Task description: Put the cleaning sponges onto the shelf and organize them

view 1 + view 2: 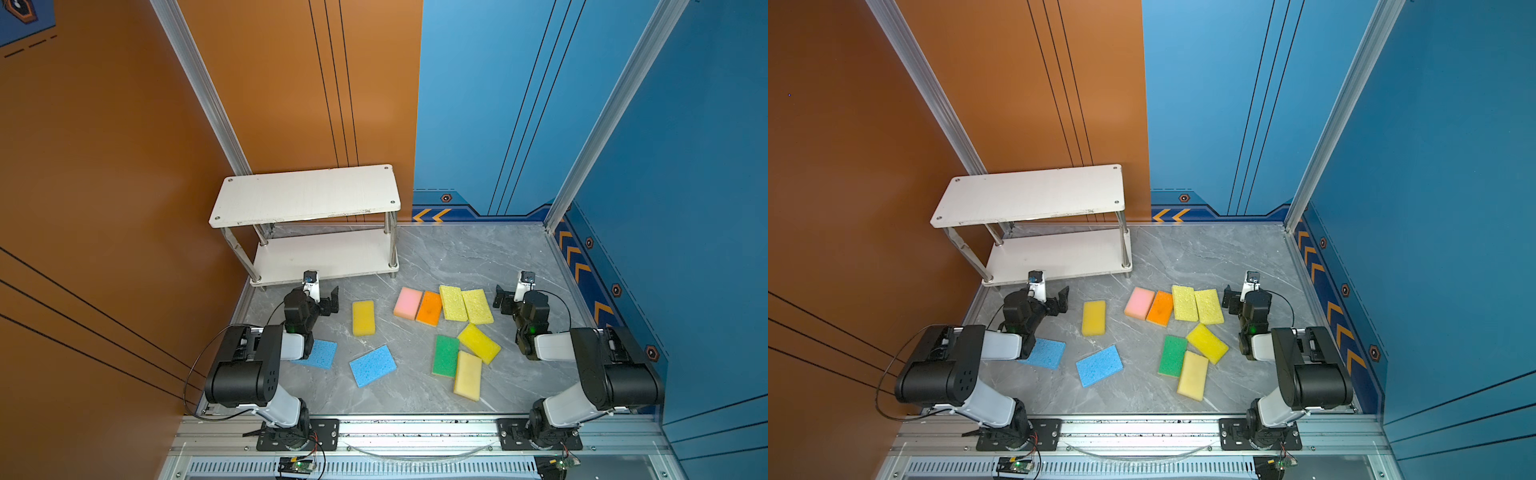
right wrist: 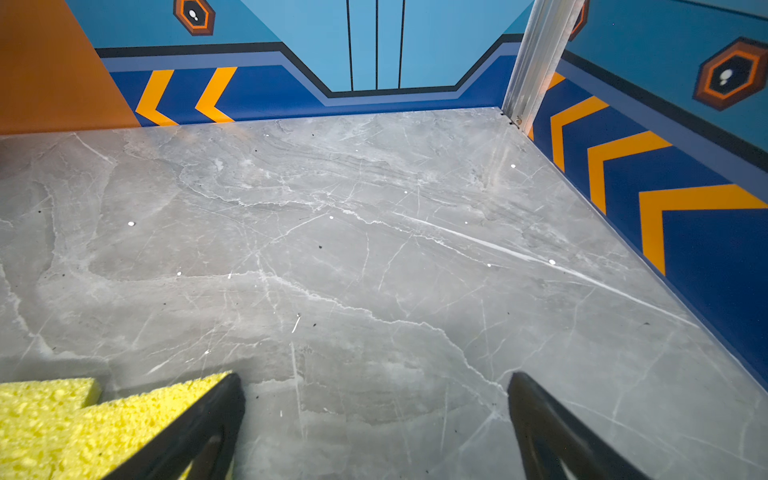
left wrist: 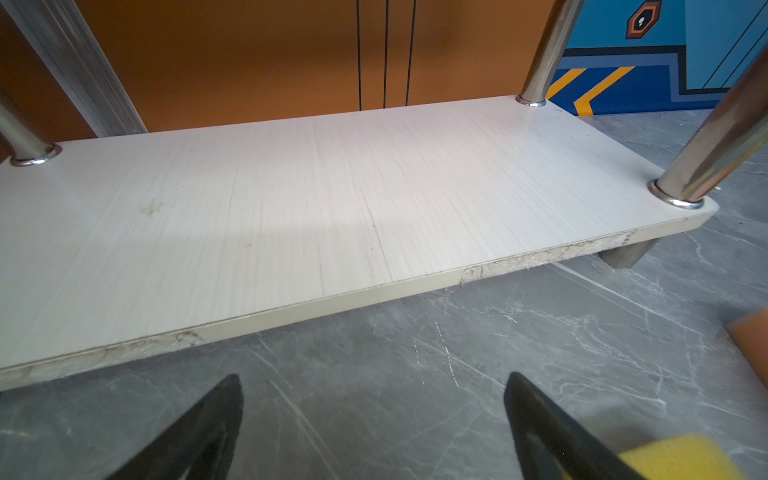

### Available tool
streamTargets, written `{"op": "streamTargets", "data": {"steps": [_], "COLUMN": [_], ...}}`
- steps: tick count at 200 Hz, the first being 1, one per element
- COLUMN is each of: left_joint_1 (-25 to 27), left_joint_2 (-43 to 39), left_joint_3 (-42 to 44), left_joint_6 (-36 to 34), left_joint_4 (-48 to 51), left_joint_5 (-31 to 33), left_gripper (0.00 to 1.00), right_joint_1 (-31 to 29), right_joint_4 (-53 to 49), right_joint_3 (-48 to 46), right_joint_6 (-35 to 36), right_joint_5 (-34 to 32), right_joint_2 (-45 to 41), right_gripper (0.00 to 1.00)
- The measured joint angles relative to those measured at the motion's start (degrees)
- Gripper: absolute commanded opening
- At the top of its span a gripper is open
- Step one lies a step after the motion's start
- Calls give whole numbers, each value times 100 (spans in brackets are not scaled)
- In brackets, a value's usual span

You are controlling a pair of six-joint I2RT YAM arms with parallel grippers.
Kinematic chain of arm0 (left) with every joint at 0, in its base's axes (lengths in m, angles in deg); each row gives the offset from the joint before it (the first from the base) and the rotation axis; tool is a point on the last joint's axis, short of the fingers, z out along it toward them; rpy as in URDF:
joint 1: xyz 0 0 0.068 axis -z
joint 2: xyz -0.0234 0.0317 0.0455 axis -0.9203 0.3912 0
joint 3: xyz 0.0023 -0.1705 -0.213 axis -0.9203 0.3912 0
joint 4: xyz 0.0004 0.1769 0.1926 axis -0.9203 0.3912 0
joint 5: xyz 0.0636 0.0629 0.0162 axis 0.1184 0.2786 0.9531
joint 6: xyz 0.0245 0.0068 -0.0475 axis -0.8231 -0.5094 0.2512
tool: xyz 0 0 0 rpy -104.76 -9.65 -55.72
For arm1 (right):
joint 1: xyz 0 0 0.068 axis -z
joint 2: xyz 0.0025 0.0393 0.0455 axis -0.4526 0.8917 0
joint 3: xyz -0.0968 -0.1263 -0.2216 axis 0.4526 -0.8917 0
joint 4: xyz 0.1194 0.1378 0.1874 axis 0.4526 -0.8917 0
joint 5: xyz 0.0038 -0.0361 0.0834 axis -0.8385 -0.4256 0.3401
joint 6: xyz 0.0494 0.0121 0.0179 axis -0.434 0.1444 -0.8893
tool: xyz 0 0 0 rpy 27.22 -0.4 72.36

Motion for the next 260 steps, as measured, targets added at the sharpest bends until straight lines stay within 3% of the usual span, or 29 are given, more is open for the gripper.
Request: {"op": "streamTargets", "data": {"steps": [45,81,114,167,217,260], "left_joint_1": [-7,-26,-26,-87,-96,-92], "left_joint_2": [-26,-483,-1165,-1873,-2490,-3198], "left_joint_3": [-2,-55,-420,-1464,-1860,-1971], "left_joint_6": [131,249,490,1552,2566,2970], "left_joint_4": [57,647,1554,3569,5034,5578], "left_joint_5": [267,597,1130,1888,2238,2050], "left_gripper": [98,98,98,98,98,98], "right_joint_1": [20,17,2,20,96,227], "right_joint_4": [0,-256,-1025,-2363,-4094,-5405], "right_joint_3": [0,9,332,984,1897,2389], "right_joint_6": [0,-44,-111,-671,-1287,-1810], "right_joint_5": [0,-70,-328,-520,-461,22], "right_joint_2": [0,-256,-944,-1991,-2505,-2697], "right_gripper": [99,100,100,100,100,100]}}
